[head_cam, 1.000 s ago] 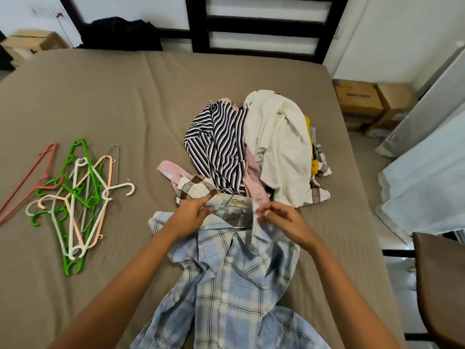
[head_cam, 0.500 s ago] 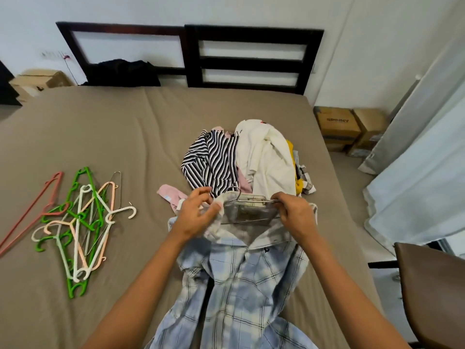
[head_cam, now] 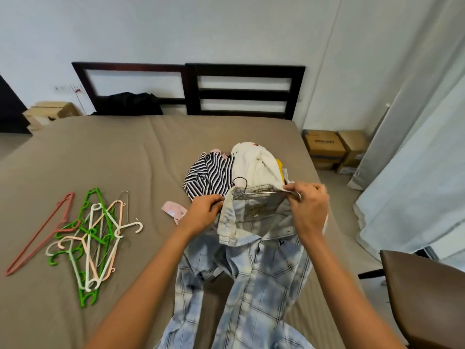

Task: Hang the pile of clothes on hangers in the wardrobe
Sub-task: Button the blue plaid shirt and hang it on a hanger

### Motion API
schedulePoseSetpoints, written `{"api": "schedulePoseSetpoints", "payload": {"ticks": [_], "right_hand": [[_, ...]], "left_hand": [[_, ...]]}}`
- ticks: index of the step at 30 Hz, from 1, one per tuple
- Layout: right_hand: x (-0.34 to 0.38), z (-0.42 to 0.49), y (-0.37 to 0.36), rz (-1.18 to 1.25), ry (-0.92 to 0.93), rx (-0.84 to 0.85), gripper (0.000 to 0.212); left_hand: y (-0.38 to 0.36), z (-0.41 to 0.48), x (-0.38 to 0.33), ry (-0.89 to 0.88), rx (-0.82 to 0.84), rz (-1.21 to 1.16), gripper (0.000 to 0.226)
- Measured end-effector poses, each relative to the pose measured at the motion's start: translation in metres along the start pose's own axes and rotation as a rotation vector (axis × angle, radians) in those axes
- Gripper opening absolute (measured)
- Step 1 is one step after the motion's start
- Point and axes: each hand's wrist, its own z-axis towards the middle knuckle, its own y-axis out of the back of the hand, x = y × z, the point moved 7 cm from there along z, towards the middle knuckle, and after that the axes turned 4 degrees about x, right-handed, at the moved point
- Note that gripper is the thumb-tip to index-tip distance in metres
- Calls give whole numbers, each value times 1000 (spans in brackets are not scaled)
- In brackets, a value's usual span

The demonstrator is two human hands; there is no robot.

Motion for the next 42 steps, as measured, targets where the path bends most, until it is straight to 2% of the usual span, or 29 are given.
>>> {"api": "schedulePoseSetpoints", "payload": {"ticks": [2,4,6,10,11,14,16,18,20,21,23,26,27,29,31,34,35,36,37,39,40,42], "right_hand": [[17,-16,8,-10,12,-61,16],[30,-35,3,62,2,14,13],[39,-52,-10,97,32,169,13],[47,-58,-26,243,174,673,14],[46,-50,-20,244,190,686,20],[36,-16,9,80,245,350,31],[29,-2,25,82,170,213,35],[33,8,30,45,138,268,42],[41,13,17,-258,244,510,43],[45,13,15,-409,298,567,37],[59,24,27,-528,300,427,26],[100,42,56,-537,227,156,27],[115,47,64,-517,179,133,23],[140,56,73,-347,66,193,19],[158,67,91,-14,12,285,23],[184,84,133,575,52,505,36],[186,93,149,691,80,540,40],[189,105,166,669,146,535,43],[193,117,181,523,246,506,45],[212,137,196,82,486,406,43],[222,144,200,-58,589,330,38],[241,152,208,-86,665,192,25]], "left_hand": [[-3,-6,-9,4,-59,33,19],[-2,-11,-14,16,-110,56,19],[2,-14,-17,8,-160,53,18],[16,-17,-27,-86,-185,71,15],[20,-18,-30,-106,-186,54,15],[34,-17,-37,-129,-203,3,15],[42,-18,-43,-144,-222,15,15],[49,-20,-46,-148,-226,35,15],[56,-20,-49,-153,-235,46,16],[61,-20,-53,-159,-248,57,16],[74,-18,-65,-185,-287,98,15],[102,-12,-96,-239,-346,182,15],[112,-10,-108,-266,-362,232,15],[135,-5,-131,-319,-400,339,15],[164,-4,-150,-356,-439,395,14],[215,-13,-178,-445,-509,340,15],[233,-19,-188,-480,-544,318,17],[251,-24,-198,-504,-581,308,17],[268,-27,-208,-520,-618,307,17],[293,-32,-229,-557,-667,319,17],[301,-33,-238,-577,-669,332,17],[310,-33,-252,-600,-650,347,17]]}}
